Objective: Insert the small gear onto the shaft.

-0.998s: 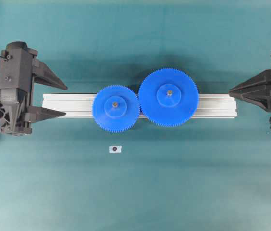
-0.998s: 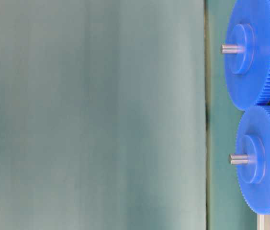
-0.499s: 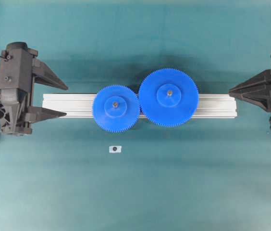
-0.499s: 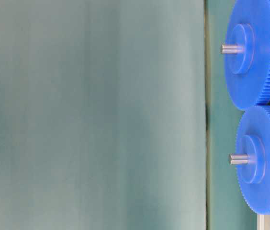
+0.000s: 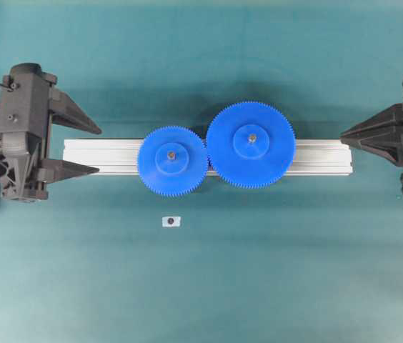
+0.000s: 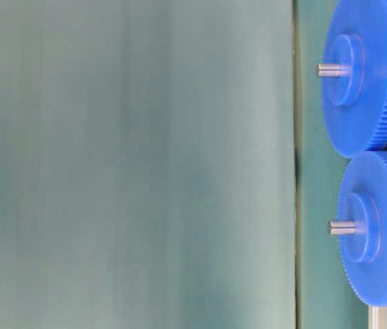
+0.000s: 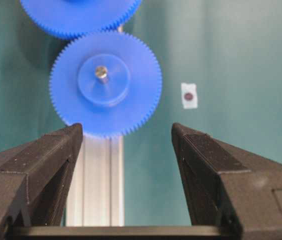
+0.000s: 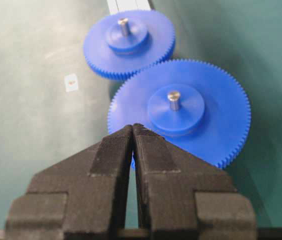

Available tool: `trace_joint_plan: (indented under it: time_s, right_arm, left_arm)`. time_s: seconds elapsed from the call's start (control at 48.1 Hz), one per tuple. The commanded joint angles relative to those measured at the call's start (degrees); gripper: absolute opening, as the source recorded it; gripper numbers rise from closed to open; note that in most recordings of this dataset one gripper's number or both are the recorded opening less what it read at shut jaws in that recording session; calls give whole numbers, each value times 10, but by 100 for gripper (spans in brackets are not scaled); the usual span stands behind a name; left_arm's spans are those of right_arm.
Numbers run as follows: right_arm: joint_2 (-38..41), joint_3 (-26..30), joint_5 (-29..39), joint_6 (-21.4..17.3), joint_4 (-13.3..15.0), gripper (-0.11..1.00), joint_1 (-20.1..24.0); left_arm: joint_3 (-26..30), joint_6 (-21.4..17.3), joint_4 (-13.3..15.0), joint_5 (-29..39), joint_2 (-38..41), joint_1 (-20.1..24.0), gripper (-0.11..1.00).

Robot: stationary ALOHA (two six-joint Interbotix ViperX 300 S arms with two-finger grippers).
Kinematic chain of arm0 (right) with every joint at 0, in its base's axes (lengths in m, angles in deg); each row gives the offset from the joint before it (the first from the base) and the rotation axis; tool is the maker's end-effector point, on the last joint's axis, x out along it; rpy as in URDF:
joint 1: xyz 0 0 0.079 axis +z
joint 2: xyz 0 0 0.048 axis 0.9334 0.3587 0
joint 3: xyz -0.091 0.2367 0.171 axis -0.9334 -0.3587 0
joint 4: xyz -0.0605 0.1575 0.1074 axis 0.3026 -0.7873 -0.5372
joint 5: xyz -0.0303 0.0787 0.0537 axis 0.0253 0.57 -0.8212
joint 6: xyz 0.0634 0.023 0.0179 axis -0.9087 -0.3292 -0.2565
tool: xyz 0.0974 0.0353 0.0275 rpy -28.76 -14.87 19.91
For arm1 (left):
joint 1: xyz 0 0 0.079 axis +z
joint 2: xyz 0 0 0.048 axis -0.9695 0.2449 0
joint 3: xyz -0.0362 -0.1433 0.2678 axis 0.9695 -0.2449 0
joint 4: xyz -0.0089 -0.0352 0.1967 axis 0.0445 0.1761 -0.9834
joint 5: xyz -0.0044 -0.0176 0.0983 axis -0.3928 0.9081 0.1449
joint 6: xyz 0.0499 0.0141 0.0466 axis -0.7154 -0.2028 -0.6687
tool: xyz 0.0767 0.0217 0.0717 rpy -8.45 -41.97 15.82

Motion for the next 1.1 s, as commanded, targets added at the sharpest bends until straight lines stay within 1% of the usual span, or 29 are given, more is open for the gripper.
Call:
trace_joint_plan:
  time_s: [0.0, 1.081]
  right_arm:
    - [3, 5, -5, -4, -1, 11, 0]
    - [3, 3, -7, -5, -1, 11, -1]
  left_arm:
    - [5, 1, -3, -9, -2, -2, 69]
    - [-3, 1, -1, -12, -1, -2, 69]
